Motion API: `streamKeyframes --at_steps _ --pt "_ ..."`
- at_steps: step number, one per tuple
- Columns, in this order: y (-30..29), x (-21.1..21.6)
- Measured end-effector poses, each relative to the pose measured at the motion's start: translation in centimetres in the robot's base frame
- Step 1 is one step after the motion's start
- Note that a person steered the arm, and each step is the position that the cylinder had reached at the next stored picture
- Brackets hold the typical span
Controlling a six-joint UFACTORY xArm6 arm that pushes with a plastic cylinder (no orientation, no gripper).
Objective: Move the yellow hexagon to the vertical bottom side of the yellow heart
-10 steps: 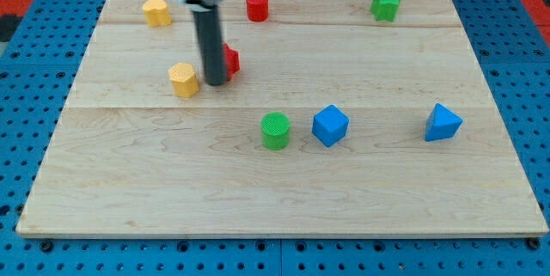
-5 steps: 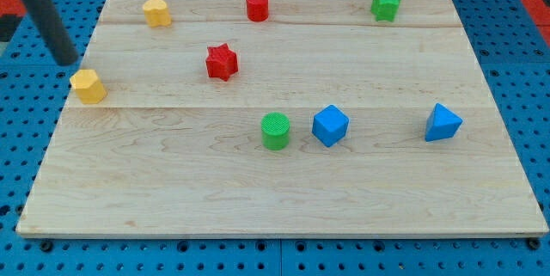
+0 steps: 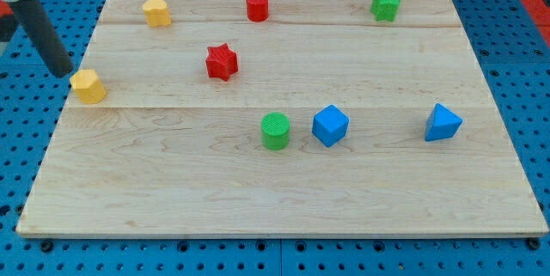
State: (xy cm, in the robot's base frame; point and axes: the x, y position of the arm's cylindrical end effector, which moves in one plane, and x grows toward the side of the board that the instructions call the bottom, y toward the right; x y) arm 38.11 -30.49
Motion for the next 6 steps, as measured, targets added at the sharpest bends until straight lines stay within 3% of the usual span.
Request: streamKeyframes --at_steps 1,3,4,6 --pt "0.0 5.2" --pt "2.9 2.5" --pt "4.2 5.7" --pt "8.6 4.7"
